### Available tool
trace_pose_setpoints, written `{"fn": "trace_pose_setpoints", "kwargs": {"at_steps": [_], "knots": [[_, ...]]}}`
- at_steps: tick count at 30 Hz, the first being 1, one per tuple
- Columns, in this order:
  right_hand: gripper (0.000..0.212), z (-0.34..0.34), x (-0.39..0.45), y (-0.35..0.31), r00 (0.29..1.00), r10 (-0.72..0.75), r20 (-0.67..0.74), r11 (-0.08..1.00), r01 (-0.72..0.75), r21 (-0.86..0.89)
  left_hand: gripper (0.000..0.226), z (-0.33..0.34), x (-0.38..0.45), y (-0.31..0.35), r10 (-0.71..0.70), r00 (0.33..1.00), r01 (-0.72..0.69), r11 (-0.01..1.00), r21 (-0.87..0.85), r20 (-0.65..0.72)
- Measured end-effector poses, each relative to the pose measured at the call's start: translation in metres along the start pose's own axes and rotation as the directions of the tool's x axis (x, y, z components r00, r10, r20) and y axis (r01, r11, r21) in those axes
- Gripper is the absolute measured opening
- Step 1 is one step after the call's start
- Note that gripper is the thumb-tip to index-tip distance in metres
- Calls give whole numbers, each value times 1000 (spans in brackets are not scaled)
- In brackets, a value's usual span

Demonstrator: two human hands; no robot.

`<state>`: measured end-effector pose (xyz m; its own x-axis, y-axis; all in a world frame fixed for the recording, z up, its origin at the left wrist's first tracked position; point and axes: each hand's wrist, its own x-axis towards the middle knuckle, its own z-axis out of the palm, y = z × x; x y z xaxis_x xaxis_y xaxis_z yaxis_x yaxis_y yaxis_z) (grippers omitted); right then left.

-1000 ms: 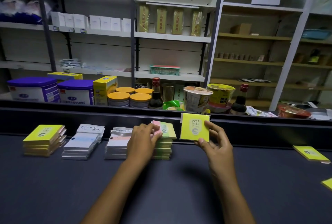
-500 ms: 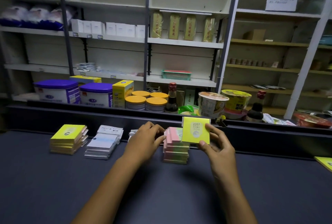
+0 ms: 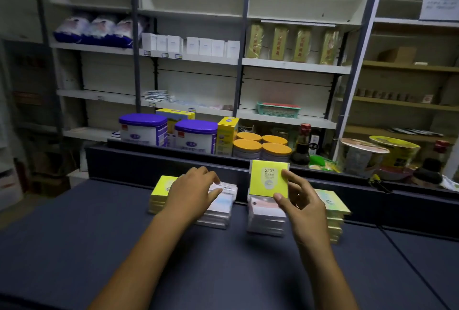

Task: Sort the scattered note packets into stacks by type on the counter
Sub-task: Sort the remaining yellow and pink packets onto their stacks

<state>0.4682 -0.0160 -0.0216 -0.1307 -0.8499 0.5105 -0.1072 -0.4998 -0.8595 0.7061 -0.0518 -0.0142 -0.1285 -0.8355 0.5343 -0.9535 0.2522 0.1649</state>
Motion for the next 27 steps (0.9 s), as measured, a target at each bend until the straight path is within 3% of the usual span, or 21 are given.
{"fn": "trace_pose_setpoints", "kwargs": {"at_steps": [12, 27], "knots": [[48, 128, 1, -9, 996, 6, 94, 999, -3, -40, 27, -17, -4, -139, -53, 998, 52, 998, -33, -34], [44, 200, 19, 8, 989, 60, 132, 983, -35, -182, 23, 5, -6, -203, -114, 992, 109, 990, -86, -57]]}}
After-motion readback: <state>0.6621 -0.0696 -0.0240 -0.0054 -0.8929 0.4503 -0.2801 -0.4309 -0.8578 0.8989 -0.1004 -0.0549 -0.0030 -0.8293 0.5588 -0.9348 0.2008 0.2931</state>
